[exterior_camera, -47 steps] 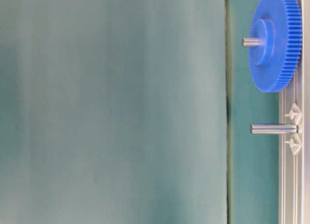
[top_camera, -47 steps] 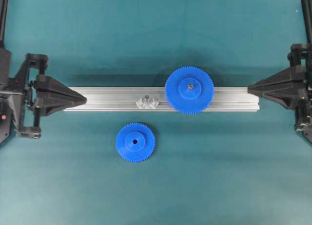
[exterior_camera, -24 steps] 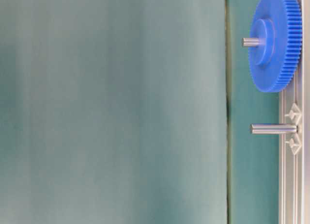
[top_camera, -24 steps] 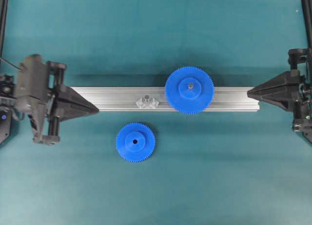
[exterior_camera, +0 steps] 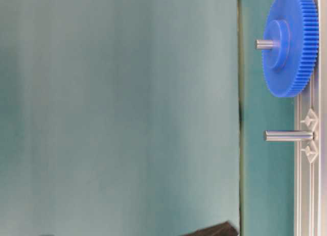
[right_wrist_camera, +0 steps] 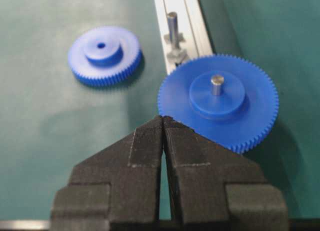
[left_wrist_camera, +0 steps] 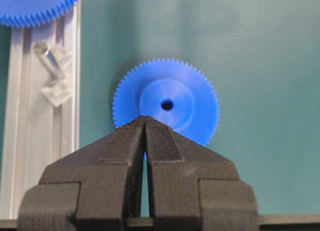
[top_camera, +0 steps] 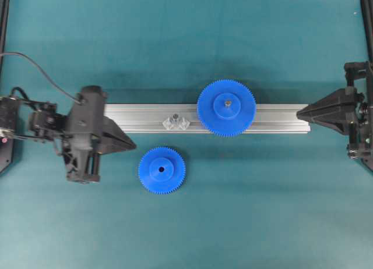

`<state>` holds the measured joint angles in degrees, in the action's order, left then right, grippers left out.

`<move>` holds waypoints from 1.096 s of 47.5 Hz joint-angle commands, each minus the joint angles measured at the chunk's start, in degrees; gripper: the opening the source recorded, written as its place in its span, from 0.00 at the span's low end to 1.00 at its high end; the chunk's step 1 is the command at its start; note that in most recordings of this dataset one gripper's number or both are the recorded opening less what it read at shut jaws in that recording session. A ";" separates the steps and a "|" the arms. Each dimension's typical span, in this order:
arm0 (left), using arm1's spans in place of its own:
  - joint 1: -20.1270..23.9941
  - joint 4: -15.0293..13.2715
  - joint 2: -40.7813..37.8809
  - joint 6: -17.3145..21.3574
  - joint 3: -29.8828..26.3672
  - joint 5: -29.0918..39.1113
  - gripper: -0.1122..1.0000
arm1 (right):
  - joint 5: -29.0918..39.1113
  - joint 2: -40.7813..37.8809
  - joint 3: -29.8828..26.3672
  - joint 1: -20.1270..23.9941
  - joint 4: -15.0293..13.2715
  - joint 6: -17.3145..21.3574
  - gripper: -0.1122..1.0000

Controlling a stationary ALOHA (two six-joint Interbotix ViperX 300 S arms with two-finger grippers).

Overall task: Find the location of the shaft and insert the small gear.
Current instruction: 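Move the left gripper toward the loose blue gear on the table, then lower the left gripper over the blue gear's hub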

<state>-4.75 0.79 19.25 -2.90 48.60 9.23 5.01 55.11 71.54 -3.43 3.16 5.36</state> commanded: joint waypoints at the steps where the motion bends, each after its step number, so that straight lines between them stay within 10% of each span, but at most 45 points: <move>1: -0.35 0.18 -1.76 0.18 -3.16 0.79 0.10 | -0.26 -0.53 -0.35 -0.18 0.09 0.53 0.12; 52: -2.81 0.18 -22.68 0.18 -22.76 21.62 0.10 | 0.44 -0.26 1.23 -0.70 -0.44 0.44 0.12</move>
<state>-7.29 0.88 -3.34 -2.90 28.39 29.62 5.45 55.11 73.30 -3.96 2.90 5.36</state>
